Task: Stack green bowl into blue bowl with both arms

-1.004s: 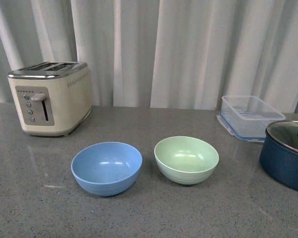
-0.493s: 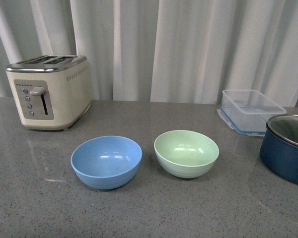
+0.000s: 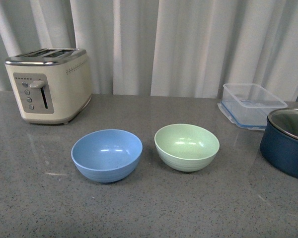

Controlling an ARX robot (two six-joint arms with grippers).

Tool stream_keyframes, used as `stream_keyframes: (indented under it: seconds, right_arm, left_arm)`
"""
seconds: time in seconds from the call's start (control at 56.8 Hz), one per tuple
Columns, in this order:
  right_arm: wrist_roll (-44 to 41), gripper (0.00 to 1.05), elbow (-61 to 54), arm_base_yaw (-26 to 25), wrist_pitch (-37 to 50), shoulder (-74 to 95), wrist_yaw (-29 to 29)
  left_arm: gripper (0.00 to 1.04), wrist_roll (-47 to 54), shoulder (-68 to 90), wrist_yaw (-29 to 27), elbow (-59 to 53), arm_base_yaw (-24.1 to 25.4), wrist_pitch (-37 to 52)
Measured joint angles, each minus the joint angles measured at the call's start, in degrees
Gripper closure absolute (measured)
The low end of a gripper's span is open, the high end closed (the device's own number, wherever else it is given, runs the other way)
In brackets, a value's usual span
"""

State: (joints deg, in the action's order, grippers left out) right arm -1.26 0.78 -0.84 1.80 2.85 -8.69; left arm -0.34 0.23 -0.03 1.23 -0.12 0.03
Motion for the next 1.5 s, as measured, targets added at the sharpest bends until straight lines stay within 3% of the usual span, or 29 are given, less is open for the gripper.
stream_keyframes:
  seconds: [0.264,0.352,0.546,0.775,1.021,1.496]
  right_arm:
    - [8.4,0.10,12.8,-2.7,13.8,25.8,-14.3]
    - [8.3,0.10,19.8,-1.2,14.1,37.8,-11.3]
    - [7.6,0.10,36.2,2.1,0.8,58.2,-11.7]
    - [7.3,0.10,54.9,7.1,-7.9,80.0,-5.5]
    - [7.1,0.10,66.7,10.5,-12.7,96.0,-1.7]
    - [7.8,0.10,82.6,11.9,-16.6,114.7,4.4]
  left_arm:
    - [0.07,0.0,0.0,0.0,0.0,0.0,0.0]
    - [0.07,0.0,0.0,0.0,0.0,0.0,0.0]
    - [0.07,0.0,0.0,0.0,0.0,0.0,0.0]
    - [0.07,0.0,0.0,0.0,0.0,0.0,0.0]
    - [0.07,0.0,0.0,0.0,0.0,0.0,0.0]
    - [0.07,0.0,0.0,0.0,0.0,0.0,0.0]
